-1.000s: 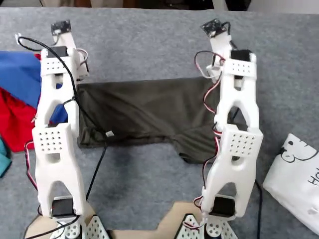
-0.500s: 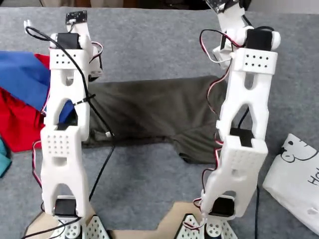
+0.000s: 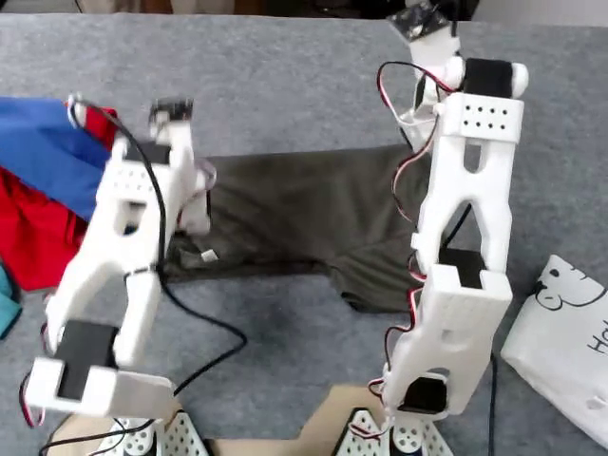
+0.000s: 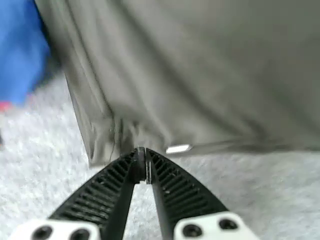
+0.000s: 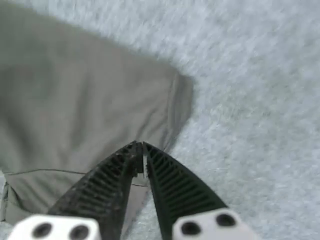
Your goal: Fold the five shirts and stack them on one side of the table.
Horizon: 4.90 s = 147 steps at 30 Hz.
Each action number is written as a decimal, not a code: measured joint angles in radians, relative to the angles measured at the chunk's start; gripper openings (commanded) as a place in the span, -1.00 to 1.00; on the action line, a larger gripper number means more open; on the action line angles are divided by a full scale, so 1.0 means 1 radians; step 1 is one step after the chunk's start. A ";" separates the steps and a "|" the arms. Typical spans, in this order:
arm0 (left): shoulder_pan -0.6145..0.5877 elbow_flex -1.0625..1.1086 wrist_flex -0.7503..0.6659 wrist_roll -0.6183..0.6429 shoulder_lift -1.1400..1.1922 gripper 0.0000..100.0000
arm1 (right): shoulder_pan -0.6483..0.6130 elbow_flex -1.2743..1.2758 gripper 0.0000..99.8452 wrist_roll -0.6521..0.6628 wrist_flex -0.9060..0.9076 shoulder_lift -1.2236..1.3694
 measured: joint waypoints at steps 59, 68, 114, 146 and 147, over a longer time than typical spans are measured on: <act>0.008 0.097 -0.112 0.043 -0.150 -0.96 | 0.020 1.082 -0.99 0.170 -0.724 -0.528; 0.000 0.272 -0.339 0.043 0.054 -0.96 | 0.021 1.073 -0.99 0.170 -0.924 -0.239; -0.210 -0.256 -0.486 -0.046 0.499 -0.96 | 0.147 1.533 -0.99 0.364 -1.066 -0.560; -0.157 0.117 -0.104 -0.152 -0.308 -0.96 | 0.072 1.741 -0.66 0.832 -0.505 -1.306; -0.172 0.186 -0.115 -0.150 -0.368 -0.96 | 0.068 1.754 -0.66 0.853 -0.502 -1.310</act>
